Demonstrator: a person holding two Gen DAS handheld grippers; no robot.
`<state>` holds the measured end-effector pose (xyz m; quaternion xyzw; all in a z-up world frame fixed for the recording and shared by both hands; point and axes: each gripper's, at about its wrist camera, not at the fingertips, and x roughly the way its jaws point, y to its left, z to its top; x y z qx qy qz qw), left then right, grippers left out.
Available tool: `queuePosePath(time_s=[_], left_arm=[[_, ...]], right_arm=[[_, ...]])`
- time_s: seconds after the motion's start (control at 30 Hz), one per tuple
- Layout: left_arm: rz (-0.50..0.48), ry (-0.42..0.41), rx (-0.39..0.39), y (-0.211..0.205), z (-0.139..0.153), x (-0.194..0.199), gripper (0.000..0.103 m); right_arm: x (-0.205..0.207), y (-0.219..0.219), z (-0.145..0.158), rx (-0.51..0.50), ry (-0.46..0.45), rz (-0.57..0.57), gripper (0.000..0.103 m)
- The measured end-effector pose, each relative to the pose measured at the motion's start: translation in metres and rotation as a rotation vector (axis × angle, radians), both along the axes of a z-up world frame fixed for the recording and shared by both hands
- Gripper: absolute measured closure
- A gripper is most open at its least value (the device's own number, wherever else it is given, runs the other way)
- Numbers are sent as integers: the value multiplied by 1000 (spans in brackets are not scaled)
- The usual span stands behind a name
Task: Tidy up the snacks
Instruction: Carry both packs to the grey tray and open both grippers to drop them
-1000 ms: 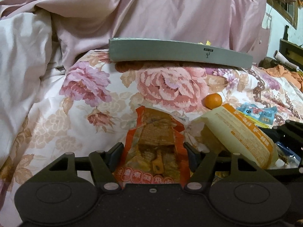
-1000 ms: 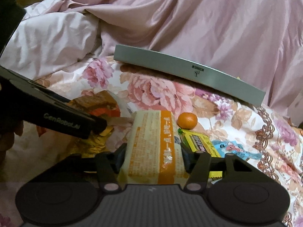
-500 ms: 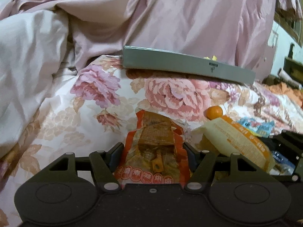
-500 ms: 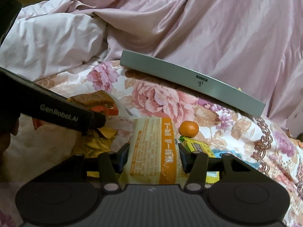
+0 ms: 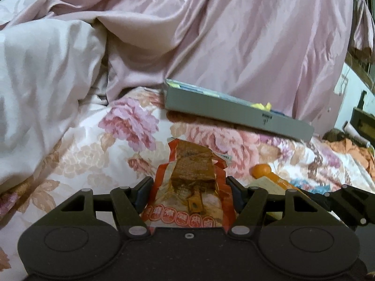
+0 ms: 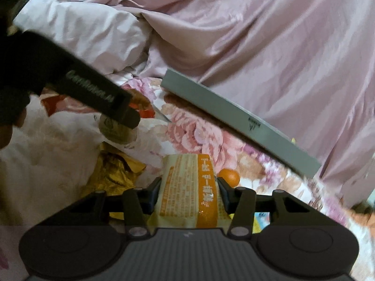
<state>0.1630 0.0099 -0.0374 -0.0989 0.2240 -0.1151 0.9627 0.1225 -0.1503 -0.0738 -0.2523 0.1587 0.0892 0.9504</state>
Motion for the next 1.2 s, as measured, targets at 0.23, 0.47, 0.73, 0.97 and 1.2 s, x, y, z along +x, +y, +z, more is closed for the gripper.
queuePosePath(time_s=[0.23, 0.47, 0.73, 0.97, 1.2], left_arm=[[54, -3, -42, -8, 14, 6, 35], [67, -99, -15, -32, 45, 4, 35], [119, -175, -10, -59, 87, 22, 35], [162, -158, -26, -78, 97, 70, 35], [166, -126, -10, -88, 83, 95, 35]], right_arm=[[-6, -1, 11, -60, -100, -1, 50], [-2, -19, 38, -26, -196, -26, 50], [35, -51, 59, -27, -356, -28, 53], [70, -100, 58, 119, -329, -97, 94], [57, -139, 45, 343, -45, -43, 33]])
